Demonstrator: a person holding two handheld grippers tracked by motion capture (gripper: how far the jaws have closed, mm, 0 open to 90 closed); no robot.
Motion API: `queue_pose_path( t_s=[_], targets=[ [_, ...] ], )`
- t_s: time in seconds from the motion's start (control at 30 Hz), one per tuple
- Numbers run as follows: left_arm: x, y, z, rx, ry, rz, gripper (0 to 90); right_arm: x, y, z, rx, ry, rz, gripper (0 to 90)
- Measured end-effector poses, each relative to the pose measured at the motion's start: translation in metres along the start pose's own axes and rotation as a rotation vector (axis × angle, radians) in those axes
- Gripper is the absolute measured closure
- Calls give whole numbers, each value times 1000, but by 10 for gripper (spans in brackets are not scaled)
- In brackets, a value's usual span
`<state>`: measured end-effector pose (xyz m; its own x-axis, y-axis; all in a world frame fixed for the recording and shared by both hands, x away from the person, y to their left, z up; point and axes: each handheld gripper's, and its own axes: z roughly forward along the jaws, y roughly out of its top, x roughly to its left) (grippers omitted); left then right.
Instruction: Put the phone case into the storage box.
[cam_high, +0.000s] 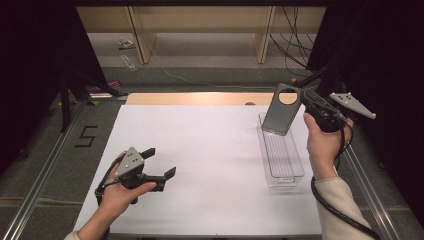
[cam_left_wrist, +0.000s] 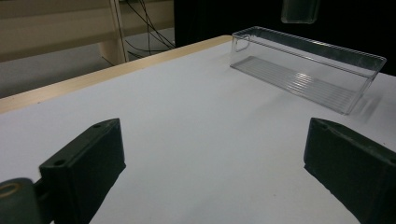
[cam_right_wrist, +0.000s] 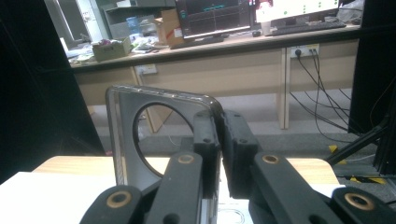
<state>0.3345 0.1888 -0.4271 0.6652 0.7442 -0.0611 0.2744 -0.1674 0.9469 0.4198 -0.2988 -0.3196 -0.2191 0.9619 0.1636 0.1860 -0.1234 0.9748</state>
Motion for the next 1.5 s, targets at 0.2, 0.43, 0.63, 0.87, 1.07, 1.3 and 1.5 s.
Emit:
queue_pose_path(
  t_s=[0.2, 0.43, 0.63, 0.87, 1.07, 1.3, 1.5],
  targets=[
    [0, 0, 0, 0, -1, 1, 46, -2, 1, 0, -5, -5, -4, 854],
    [0, 0, 0, 1, 0, 0, 45, -3, 0, 2, -1, -6, -5, 853],
    [0, 0, 0, 0, -2, 0, 46, -4, -1, 4, 0, -10, -7, 853],
    [0, 0, 0, 0, -2, -1, 46, -5, -1, 5, 2, -11, -6, 853],
    [0, 0, 0, 0, -1, 0, 45, -5, -2, 7, 1, -14, -8, 853],
    [0, 0, 0, -1, -1, 0, 46, -6, -3, 9, 3, -16, -12, 853],
    [0, 0, 0, -1, -1, 0, 46, -7, -3, 10, 4, -20, -14, 853]
  ],
)
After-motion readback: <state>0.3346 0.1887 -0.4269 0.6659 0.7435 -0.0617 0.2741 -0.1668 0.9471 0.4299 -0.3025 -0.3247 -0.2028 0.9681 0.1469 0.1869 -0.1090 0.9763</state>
